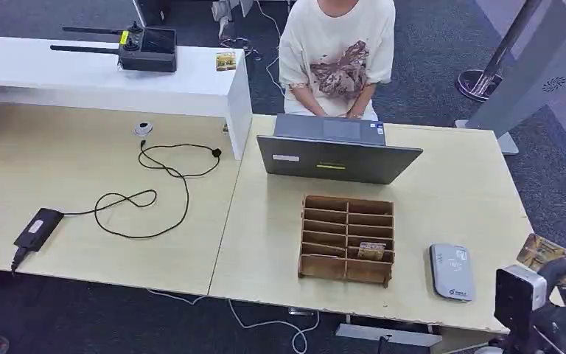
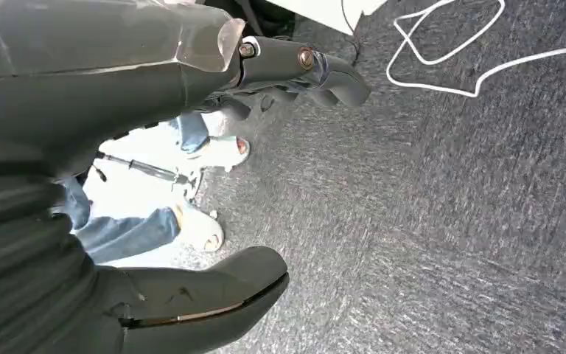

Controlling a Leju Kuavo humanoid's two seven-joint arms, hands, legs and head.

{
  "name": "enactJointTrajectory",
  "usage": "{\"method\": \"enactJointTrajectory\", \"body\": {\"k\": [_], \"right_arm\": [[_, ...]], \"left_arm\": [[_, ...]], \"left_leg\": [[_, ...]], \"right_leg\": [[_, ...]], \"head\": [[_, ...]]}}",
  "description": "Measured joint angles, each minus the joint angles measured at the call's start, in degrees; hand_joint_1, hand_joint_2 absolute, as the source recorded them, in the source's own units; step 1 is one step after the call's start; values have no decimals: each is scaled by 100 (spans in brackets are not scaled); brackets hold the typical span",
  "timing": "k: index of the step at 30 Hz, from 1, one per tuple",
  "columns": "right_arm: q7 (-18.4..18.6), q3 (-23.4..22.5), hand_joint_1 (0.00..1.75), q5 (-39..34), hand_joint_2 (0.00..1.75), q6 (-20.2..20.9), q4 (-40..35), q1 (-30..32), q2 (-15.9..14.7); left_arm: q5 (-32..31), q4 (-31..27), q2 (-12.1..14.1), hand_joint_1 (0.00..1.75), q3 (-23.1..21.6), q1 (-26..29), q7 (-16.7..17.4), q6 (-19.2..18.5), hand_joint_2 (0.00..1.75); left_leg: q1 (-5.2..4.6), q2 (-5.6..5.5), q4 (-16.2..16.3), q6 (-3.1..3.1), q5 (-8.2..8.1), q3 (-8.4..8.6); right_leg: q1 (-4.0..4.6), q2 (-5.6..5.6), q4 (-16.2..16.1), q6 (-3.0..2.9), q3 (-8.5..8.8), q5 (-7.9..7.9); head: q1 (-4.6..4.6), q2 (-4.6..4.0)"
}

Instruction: Pass the card to the sensor for recognition and then transmit it.

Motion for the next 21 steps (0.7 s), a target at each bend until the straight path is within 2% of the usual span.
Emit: {"method": "enactJointTrajectory", "body": {"k": [5,11,18,21], "right_arm": [[-110,44,175,1007,175,-2,-296,18,79],[24,155,175,1396,175,-2,-401,6,79],[1103,708,175,1979,175,17,-401,-34,-76],[1479,1020,175,2316,175,259,-475,-53,-244]], "left_arm": [[0,0,0,0,2,-8,-22,-28,175],[0,0,4,0,52,-12,-46,-59,175],[-2,0,11,0,79,-12,-68,-76,175],[-2,0,11,0,81,-11,-85,-100,175]], "left_leg": [[-1,0,0,0,0,-1],[-1,0,0,0,0,-1],[0,1,0,0,0,1],[0,2,0,0,0,0]], "right_leg": [[-1,0,0,0,1,0],[-1,0,-1,1,1,1],[0,1,0,1,1,1],[0,1,0,1,1,1]], "head": [[0,0],[0,0],[-2,2],[0,0]]}}
